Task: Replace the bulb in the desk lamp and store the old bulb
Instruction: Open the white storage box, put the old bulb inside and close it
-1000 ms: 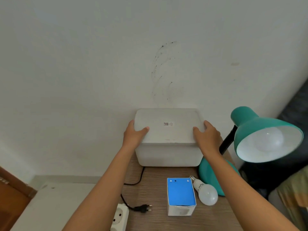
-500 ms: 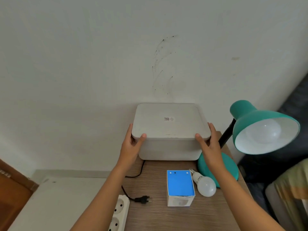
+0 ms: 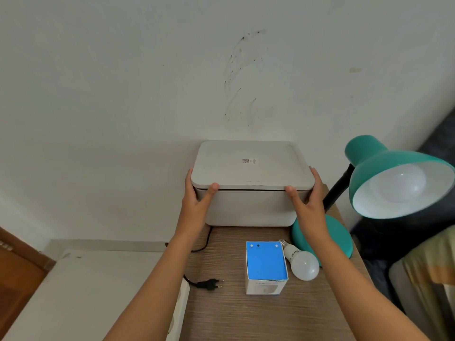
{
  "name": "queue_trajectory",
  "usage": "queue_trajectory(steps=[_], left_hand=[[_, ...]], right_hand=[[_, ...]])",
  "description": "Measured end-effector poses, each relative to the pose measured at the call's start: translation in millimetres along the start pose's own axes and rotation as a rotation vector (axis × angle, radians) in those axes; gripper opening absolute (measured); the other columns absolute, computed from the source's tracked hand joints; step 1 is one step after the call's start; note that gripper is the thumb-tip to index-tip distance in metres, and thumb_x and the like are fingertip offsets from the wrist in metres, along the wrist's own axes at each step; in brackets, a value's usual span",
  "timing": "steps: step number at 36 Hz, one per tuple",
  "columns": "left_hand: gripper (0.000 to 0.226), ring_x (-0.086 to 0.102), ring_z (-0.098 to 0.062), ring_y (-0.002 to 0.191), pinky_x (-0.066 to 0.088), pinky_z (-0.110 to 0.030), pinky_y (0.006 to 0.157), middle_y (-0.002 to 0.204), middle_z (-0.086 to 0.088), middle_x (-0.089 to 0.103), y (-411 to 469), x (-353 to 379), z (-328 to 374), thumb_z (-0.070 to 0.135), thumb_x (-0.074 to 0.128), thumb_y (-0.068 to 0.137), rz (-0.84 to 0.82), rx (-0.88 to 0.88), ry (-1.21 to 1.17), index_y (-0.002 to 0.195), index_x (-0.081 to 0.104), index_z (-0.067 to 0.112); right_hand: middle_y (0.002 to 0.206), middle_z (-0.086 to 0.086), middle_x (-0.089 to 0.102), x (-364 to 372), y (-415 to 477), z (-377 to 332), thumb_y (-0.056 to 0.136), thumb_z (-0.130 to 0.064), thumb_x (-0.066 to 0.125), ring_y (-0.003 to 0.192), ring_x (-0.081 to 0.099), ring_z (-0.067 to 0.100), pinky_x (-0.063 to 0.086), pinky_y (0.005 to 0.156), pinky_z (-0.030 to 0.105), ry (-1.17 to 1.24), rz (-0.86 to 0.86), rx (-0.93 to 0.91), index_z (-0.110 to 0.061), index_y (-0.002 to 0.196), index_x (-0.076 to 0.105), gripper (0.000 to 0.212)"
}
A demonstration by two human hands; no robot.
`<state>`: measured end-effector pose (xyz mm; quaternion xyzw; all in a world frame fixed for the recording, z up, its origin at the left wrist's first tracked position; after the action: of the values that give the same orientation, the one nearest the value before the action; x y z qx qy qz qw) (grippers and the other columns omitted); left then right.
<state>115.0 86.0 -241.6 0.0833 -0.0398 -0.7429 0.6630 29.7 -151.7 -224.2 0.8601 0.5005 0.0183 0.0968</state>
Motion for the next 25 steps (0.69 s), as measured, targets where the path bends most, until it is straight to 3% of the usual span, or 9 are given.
queue_trajectory(steps=[5,11,16,18,21,23,25], left_hand=[[0.081,0.048,-0.002,0.124,0.041,-0.032,0.105,0.135,0.013,0.05,4,-4,2,0.056,0.067,0.07,-0.054,-0.007,-0.012,0.14,0.033,0.031],[0.07,0.052,0.001,0.119,0.044,-0.032,0.103,0.13,0.016,0.055,9,-8,2,0.05,0.073,0.066,-0.136,-0.026,-0.001,0.127,0.041,0.043],[0.075,0.054,0.008,0.11,0.048,-0.027,0.093,0.119,0.025,0.056,16,-9,10,0.053,0.079,0.057,-0.185,-0.039,0.08,0.123,0.044,0.047],[0.087,0.055,0.003,0.11,0.049,-0.028,0.092,0.12,0.018,0.058,23,-10,14,0.051,0.082,0.052,-0.209,-0.042,0.107,0.129,0.045,0.035],[0.095,0.054,0.004,0.107,0.048,-0.024,0.087,0.117,0.017,0.057,32,-9,22,0.05,0.084,0.044,-0.254,-0.059,0.158,0.127,0.045,0.028],[0.097,0.052,0.006,0.106,0.046,-0.02,0.082,0.116,0.019,0.055,35,-7,26,0.05,0.084,0.041,-0.278,-0.075,0.187,0.126,0.042,0.029],[0.098,0.051,0.006,0.105,0.045,-0.018,0.08,0.115,0.02,0.054,36,-5,27,0.05,0.084,0.039,-0.276,-0.081,0.202,0.125,0.041,0.03]], right_hand=[[0.148,-0.003,0.033,-4,2,-1,0.086,-0.022,0.063,0.134,0.033,0.009,0.03,0.114,0.031,-0.036,-0.039,0.006,-0.02,0.145,0.022,0.072],[0.144,0.0,0.04,-8,8,-3,0.075,-0.032,0.074,0.131,0.04,0.016,0.036,0.111,0.039,-0.131,-0.071,0.072,-0.021,0.144,0.026,0.085],[0.151,0.004,0.033,-6,20,-10,0.071,-0.038,0.076,0.137,0.034,0.021,0.031,0.114,0.043,-0.226,-0.07,0.116,-0.017,0.147,0.021,0.096],[0.149,0.003,0.035,-5,24,-15,0.075,-0.039,0.073,0.133,0.037,0.02,0.032,0.111,0.037,-0.253,-0.069,0.127,-0.014,0.147,0.022,0.092],[0.133,0.003,0.046,-5,27,-24,0.083,-0.032,0.067,0.109,0.041,0.01,0.033,0.094,0.023,-0.279,-0.072,0.122,-0.008,0.138,0.034,0.069],[0.137,0.006,0.046,-5,28,-26,0.084,-0.029,0.066,0.113,0.043,0.012,0.032,0.095,0.024,-0.289,-0.058,0.129,-0.008,0.139,0.034,0.067],[0.145,0.005,0.039,-5,30,-23,0.084,-0.03,0.066,0.128,0.041,0.019,0.031,0.103,0.029,-0.288,-0.042,0.14,-0.011,0.144,0.028,0.073]])
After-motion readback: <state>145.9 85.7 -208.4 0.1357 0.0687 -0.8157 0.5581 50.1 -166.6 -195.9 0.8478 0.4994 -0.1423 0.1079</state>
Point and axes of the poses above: each hand's wrist, its own y-axis towards the middle knuckle, its own x-axis out of the palm, z = x × y, the point moved 5 cm from there along y, towards the middle knuckle
